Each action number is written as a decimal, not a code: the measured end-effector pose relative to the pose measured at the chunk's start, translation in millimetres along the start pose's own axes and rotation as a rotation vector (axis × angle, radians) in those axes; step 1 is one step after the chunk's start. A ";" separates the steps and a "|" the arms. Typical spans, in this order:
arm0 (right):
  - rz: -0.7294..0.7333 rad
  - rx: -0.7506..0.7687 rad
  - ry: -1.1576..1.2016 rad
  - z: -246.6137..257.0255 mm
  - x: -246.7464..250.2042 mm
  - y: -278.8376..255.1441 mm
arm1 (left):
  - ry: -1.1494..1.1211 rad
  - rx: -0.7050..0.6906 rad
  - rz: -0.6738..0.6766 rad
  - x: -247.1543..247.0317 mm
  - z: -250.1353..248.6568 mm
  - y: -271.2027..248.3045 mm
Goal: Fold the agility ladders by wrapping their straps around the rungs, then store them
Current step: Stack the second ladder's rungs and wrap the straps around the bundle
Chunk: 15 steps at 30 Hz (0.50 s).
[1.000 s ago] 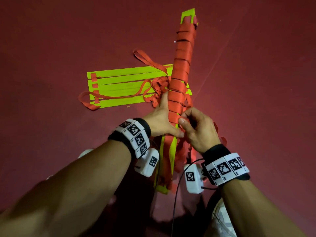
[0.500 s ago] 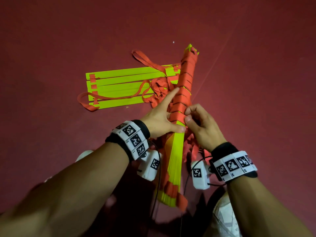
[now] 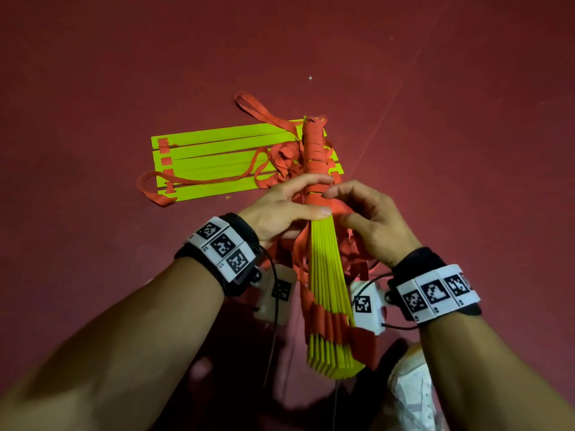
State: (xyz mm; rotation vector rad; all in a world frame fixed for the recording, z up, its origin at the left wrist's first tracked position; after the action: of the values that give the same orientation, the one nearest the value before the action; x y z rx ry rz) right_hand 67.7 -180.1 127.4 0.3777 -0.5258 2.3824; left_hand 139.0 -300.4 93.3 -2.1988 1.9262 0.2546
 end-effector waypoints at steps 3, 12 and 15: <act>-0.015 -0.019 0.059 -4.6 -0.5 0.1 | 0.030 0.003 -0.023 -1.9 -4.1 -0.4; -0.104 -0.133 -0.060 -19.9 0.7 5.9 | 0.083 -0.018 -0.027 9.5 -3.7 0.6; -0.050 -0.161 -0.056 -26.6 -2.2 7.6 | 0.080 -0.026 -0.022 9.9 -4.3 0.9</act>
State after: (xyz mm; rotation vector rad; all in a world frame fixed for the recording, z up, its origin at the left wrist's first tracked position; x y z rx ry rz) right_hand 60.8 -174.4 101.2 0.3809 -0.7204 2.2686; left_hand 139.5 -311.1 94.8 -2.2788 1.9491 0.1923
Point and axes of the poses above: each hand's wrist, its own y-axis towards the middle knuckle, its own x-axis out of the back of the hand, z = x × y, the point moved 7 cm from there along y, towards the middle knuckle, and after that the axes turned 15 degrees about -x, right-handed, at the moved point
